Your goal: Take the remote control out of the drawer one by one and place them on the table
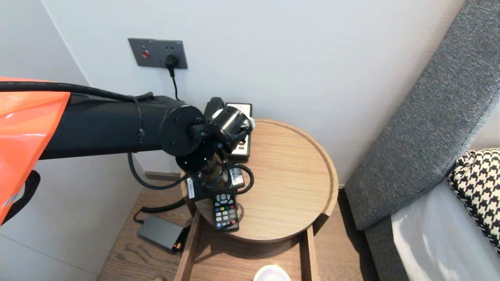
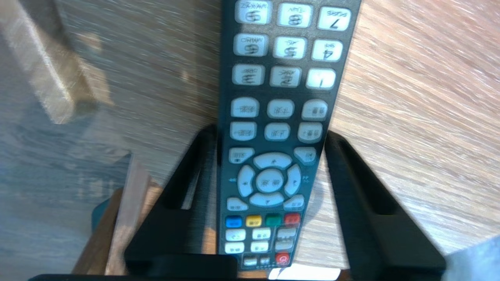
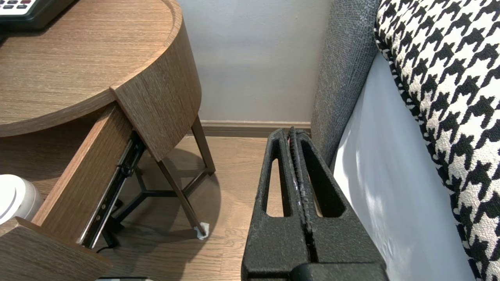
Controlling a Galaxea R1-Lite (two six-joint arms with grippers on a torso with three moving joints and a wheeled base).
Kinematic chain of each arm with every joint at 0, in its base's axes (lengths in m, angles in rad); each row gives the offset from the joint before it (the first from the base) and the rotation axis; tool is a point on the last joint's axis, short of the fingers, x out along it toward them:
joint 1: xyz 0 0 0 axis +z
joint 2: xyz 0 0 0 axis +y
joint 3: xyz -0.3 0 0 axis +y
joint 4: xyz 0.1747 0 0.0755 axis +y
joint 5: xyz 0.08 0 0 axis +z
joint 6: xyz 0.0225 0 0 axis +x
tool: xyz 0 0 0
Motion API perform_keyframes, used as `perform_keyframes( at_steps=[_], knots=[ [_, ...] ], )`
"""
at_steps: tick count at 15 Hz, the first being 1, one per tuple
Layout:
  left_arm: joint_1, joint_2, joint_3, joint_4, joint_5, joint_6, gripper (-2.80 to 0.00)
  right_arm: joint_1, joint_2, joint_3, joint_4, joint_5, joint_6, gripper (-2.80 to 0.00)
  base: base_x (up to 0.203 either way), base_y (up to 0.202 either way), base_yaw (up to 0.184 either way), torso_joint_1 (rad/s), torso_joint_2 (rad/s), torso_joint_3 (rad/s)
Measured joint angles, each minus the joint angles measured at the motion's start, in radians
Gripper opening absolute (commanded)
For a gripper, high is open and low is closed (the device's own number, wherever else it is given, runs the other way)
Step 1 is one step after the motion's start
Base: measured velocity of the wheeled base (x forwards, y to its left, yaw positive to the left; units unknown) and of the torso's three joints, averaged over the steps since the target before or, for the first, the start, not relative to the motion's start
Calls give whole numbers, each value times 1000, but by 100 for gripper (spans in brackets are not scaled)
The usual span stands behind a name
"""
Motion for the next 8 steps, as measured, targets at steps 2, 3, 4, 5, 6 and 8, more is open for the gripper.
perform_keyframes(
  at_steps=[2, 3, 4, 5, 6, 8],
  knots=[
    [-1, -1, -4, -2, 0, -1, 0, 0, 0, 0, 0, 0, 0, -280, 0, 0, 0, 0, 0, 0],
    [-1, -2, -6, 0, 0, -3, 0, 0, 0, 0, 0, 0, 0, -280, 0, 0, 0, 0, 0, 0],
    [0, -3, -9, 1, 0, -5, 0, 0, 0, 0, 0, 0, 0, -280, 0, 0, 0, 0, 0, 0],
    [0, -4, -9, 2, 0, -7, 0, 0, 0, 0, 0, 0, 0, -280, 0, 0, 0, 0, 0, 0],
    [-1, -7, -10, 3, 1, -9, 0, 0, 0, 0, 0, 0, 0, -280, 0, 0, 0, 0, 0, 0],
    [-8, -24, -10, 12, 0, -9, 0, 0, 0, 0, 0, 0, 0, -280, 0, 0, 0, 0, 0, 0]
  ],
)
